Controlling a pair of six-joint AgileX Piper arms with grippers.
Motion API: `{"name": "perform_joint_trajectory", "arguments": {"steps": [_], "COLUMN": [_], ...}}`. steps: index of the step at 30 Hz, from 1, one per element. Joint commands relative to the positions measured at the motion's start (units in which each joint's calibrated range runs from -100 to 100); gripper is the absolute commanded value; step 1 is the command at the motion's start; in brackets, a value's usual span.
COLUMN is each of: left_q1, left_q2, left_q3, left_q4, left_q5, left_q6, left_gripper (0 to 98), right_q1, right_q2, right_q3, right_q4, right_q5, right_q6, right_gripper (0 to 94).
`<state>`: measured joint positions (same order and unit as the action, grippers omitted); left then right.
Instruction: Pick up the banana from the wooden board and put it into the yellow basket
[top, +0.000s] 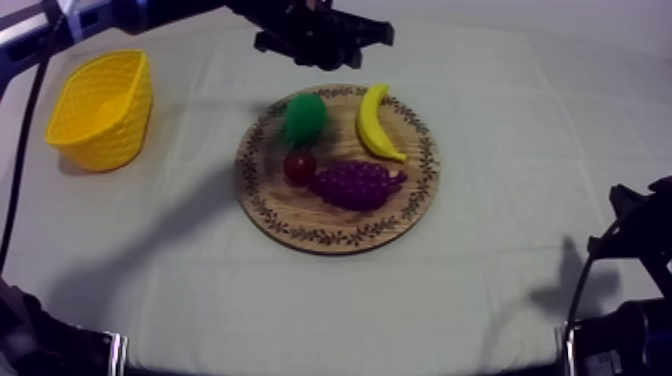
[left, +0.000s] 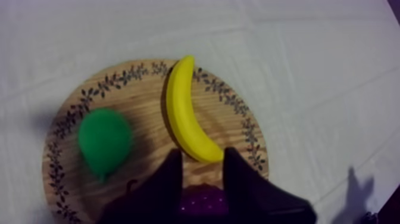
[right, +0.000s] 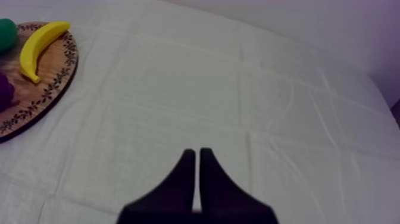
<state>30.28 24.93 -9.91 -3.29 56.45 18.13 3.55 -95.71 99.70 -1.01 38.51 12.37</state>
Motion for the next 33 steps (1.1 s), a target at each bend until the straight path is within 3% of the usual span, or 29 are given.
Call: {"name": "perform_joint_trajectory", "arguments": {"steps": [1, 5, 9, 17, 33], "left_q1": [0.1, 0.2, 0.2, -0.2, -0.3], "left_q2": [1.3, 3.3, 5.2, 10.1, 25.5], "left_q3": [-1.4, -5.2, -8.7, -10.6, -22.3], "left_q4": [0.08, -0.03, -0.12, 2.0, 5.5], "left_q5": [1.3, 5.7, 8.8, 10.3, 10.5], "left_q6": [0.0, 0.5, 0.9, 1.1, 0.5], "left_gripper": [55.7, 74.6, 80.9, 82.8, 77.2], "right_q1": [0.0, 0.0, 0.0, 0.0, 0.0], "right_q2": [0.0, 0.0, 0.0, 0.0, 0.0], "right_q3": [0.0, 0.0, 0.0, 0.0, 0.0], "right_q4": [0.0, 0.0, 0.0, 0.0, 0.0], "right_q5": [0.0, 0.0, 0.0, 0.0, 0.0], "right_q6": [0.0, 0.0, 0.0, 0.0, 0.0], "right_gripper": [0.6, 0.6, 0.6, 0.6, 0.6]}}
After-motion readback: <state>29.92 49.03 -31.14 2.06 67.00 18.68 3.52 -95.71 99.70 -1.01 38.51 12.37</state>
